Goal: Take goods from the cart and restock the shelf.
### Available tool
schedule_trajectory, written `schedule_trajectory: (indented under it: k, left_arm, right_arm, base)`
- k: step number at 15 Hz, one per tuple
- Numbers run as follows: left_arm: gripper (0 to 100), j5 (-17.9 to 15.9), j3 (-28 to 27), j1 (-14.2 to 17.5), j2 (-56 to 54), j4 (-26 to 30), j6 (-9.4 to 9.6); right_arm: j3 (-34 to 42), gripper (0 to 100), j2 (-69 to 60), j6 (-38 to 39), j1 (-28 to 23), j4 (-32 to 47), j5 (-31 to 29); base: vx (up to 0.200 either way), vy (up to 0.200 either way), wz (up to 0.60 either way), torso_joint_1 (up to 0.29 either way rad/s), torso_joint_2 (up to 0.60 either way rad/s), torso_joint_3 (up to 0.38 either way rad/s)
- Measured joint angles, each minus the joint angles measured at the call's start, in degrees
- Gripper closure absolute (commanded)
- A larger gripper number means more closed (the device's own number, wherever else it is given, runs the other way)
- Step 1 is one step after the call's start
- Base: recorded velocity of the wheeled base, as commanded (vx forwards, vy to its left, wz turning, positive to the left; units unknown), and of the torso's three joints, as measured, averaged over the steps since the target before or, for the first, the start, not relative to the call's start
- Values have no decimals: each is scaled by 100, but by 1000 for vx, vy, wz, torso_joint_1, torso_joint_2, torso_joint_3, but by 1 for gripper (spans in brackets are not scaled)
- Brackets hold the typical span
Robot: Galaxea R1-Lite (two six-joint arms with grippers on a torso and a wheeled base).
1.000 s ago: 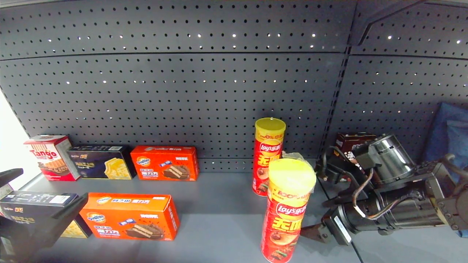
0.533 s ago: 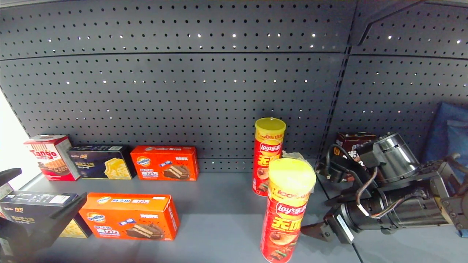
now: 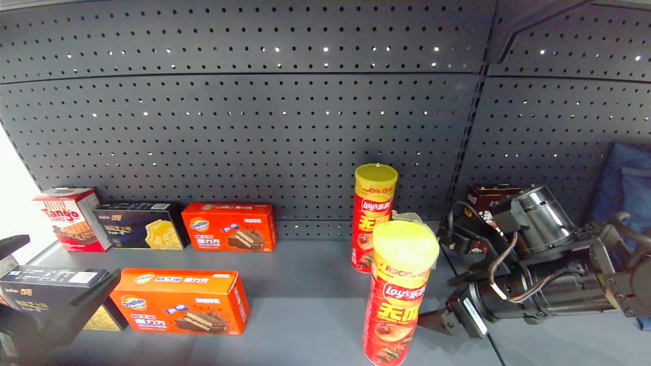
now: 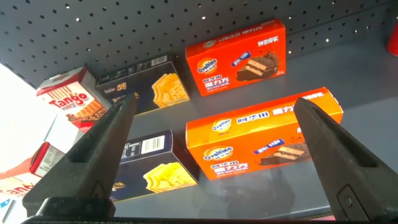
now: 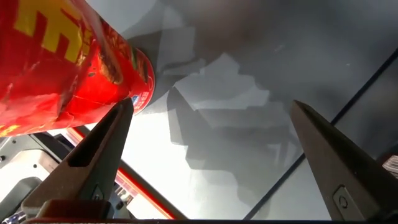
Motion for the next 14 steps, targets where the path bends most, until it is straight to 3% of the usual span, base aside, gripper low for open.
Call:
schedule_trajectory:
  k: [9, 14]
  left_arm:
    - [0, 2, 10, 0, -22, 9, -24]
    - [0, 0, 24, 2, -55, 9, -24]
  right_arm:
    - [-46, 0, 116, 0, 28, -39, -5]
    - [-118, 0, -457, 59, 13, -88, -30]
  base:
    - [0, 0, 0, 0, 0, 0]
    - [0, 0, 0, 0, 0, 0]
